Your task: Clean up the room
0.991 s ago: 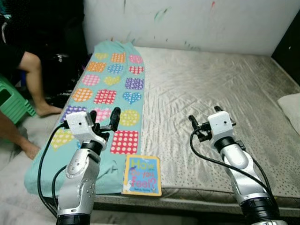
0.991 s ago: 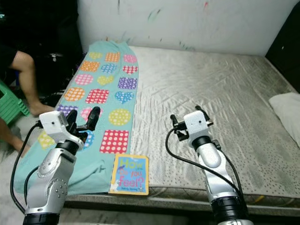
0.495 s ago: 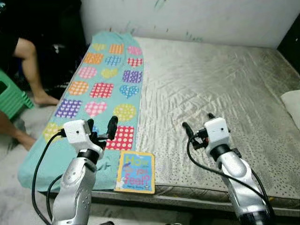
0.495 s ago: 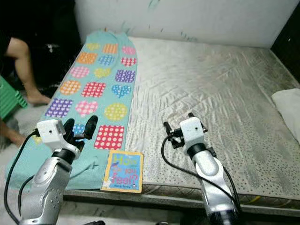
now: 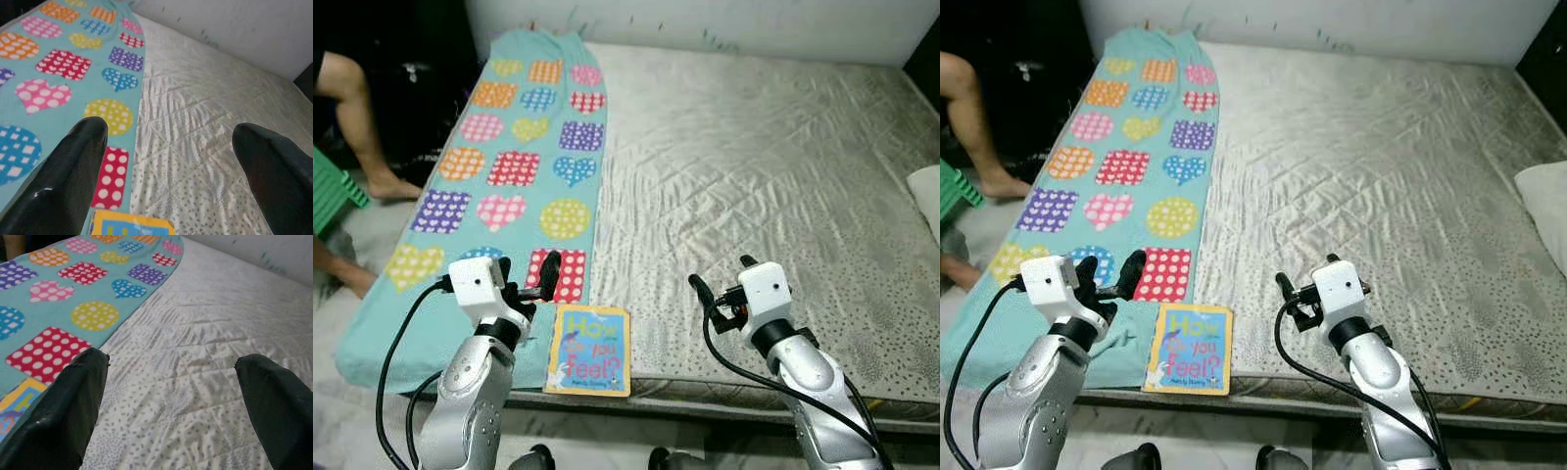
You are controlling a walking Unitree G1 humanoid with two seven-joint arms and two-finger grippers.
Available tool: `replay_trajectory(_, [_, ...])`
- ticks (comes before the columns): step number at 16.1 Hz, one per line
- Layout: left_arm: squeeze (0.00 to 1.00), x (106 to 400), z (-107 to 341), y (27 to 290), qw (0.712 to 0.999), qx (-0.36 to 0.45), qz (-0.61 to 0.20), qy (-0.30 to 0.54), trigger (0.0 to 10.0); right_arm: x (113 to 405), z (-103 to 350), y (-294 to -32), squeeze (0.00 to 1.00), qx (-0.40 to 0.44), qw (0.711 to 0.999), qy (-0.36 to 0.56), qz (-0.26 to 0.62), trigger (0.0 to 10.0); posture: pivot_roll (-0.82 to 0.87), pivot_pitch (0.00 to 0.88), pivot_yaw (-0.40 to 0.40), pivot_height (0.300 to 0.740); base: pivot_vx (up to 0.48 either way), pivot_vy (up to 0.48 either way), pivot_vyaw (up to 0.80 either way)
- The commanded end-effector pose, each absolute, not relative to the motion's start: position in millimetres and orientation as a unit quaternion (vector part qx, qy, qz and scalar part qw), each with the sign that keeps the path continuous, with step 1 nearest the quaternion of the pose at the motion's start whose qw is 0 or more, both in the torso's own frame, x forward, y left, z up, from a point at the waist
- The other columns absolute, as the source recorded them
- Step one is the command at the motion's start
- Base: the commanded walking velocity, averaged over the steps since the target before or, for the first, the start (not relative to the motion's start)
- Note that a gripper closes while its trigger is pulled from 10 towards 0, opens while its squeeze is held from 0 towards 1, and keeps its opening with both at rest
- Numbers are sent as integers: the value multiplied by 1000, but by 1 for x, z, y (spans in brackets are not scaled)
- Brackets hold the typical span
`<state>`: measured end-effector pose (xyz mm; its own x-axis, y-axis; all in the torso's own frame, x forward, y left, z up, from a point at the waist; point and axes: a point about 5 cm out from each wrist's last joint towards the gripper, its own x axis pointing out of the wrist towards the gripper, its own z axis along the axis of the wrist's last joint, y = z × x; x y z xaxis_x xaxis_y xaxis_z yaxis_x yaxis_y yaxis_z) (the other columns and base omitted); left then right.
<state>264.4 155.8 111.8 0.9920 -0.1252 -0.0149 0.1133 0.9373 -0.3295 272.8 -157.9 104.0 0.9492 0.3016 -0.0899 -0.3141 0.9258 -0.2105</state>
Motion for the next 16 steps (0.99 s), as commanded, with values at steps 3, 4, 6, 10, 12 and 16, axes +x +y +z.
replay_trajectory(3, [0, 261, 112, 155, 985, -161, -59, 26, 10000, 268, 104, -155, 0, -110, 979, 40, 168, 10000, -79, 227, -29, 685, 0, 0, 0])
replay_trajectory(4, [0, 261, 112, 155, 985, -161, -59, 26, 10000, 268, 104, -155, 0, -110, 979, 40, 169, 10000, -79, 227, -29, 680, 0, 0, 0])
replay_trajectory(6, [0, 262, 113, 155, 985, -161, -58, 25, 10000, 270, 105, -153, 0, -108, 978, 41, 174, 10000, -79, 225, -30, 655, 0, 0, 0])
replay_trajectory(10, [0, 264, 114, 157, 987, -152, -46, 19, 10000, 272, 106, -152, 0, -111, 976, 38, 183, 10000, -79, 225, -32, 640, 0, 0, 0])
replay_trajectory(12, [0, 266, 117, 160, 989, -141, -31, 11, 10000, 274, 107, -151, 0, -114, 975, 34, 187, 10000, -80, 223, -35, 640, 0, 0, 0])
replay_trajectory(16, [0, 266, 124, 166, 989, -146, -11, -7, 10000, 271, 112, -150, 0, -118, 973, 27, 198, 10000, -81, 216, -39, 635, 0, 0, 0])
